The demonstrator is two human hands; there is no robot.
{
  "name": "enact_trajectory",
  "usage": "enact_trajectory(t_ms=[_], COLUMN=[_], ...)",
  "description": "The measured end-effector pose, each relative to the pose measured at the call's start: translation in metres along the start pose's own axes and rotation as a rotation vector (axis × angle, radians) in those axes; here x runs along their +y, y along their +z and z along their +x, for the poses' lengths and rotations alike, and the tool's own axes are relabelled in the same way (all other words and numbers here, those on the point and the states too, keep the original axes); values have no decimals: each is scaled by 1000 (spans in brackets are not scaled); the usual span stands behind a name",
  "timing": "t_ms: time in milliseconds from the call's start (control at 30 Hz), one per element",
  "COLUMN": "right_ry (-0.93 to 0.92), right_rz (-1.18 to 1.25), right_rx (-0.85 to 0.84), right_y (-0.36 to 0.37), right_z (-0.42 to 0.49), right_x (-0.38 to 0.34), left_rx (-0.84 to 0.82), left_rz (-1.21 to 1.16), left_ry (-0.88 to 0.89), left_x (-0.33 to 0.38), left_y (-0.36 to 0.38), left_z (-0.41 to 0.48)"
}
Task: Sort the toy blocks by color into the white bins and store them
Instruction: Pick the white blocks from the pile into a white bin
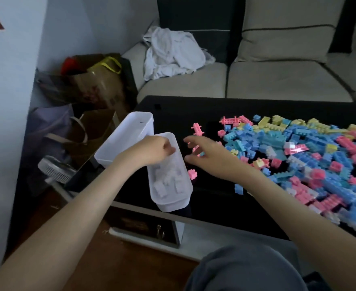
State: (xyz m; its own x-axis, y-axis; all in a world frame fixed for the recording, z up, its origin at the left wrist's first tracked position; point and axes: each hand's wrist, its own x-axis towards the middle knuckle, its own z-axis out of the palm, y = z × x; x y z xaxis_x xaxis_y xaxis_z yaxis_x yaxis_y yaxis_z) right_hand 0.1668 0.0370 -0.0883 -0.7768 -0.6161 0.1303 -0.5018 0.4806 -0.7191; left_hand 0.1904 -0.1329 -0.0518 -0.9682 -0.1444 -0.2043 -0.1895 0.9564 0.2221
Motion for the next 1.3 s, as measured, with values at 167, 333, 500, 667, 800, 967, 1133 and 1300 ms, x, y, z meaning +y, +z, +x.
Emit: enact_trajectory(t_ms=[167,333,500,667,800,967,1133,1300], right_ry=[268,591,585,531,483,423,280,83], right_rz=[-198,-496,-544,-644,-685,-663,-513,-311], right_rx=[156,93,111,64,92,250,337,307], right_y=[-57,-91,-91,-86,-82,-82,-90,-79], right_z=[-10,-29,-32,-35,-38,-44,-44,-32], right_x=[69,136,153,158,154,155,137,88], left_rx=[163,84,-181,-342,-354,-321,-154,85], left_rz=[-105,1,85,123,203,186,10,-135], left_ry=[289,507,610,562,539,519,445,329], left_x=[35,95,136,158,169,169,155,122], left_y=[12,42,59,69,80,86,80,55], left_z=[12,28,32,30,34,40,35,24])
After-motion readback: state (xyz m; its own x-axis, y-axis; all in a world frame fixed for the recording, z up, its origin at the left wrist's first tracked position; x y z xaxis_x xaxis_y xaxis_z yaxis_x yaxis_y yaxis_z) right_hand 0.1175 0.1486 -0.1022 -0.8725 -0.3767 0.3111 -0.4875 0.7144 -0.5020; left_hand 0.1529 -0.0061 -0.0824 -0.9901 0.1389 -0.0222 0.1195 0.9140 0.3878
